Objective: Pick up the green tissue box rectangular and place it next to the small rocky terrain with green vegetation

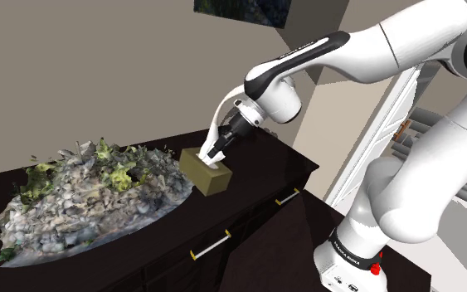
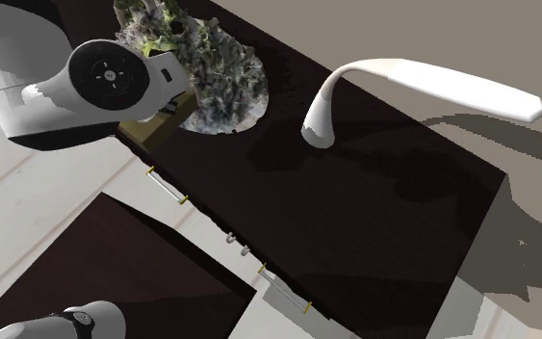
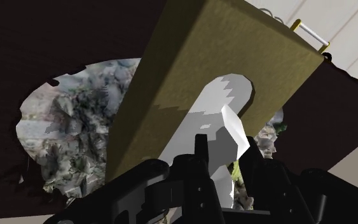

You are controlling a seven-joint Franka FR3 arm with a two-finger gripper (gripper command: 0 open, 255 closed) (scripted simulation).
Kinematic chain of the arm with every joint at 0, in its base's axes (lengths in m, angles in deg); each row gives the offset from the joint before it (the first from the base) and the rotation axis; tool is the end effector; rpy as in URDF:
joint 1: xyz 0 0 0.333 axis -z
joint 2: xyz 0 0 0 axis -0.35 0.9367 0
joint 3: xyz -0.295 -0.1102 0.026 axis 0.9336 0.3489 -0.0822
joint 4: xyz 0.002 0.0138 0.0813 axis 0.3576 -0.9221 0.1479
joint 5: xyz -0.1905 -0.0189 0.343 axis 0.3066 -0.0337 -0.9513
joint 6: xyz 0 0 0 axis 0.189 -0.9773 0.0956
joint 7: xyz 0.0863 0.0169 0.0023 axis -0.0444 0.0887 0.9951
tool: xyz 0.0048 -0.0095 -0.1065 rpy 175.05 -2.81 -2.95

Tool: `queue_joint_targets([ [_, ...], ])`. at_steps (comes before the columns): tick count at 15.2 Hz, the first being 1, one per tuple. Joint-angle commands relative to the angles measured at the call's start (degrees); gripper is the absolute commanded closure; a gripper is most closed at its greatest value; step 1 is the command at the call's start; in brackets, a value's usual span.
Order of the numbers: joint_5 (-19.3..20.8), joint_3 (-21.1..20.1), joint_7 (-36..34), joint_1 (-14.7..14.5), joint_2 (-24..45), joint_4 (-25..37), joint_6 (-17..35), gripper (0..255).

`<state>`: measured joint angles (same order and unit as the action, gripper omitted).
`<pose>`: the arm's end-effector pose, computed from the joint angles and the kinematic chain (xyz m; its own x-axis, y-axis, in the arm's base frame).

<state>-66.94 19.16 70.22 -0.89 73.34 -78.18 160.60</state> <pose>0.4377 0.0754 0.3462 0.8709 0.2341 0.4320 0.4287 -0.7918 -0.4350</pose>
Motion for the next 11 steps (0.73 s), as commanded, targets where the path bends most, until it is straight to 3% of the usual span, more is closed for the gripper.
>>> queue_joint_targets([
  [1,-2.12,0.22,2.19,-0.51,1.46,0.0,0.81,255],
  [11,-13.49,0.87,13.96,-2.11,8.97,0.57,3.3,255],
])
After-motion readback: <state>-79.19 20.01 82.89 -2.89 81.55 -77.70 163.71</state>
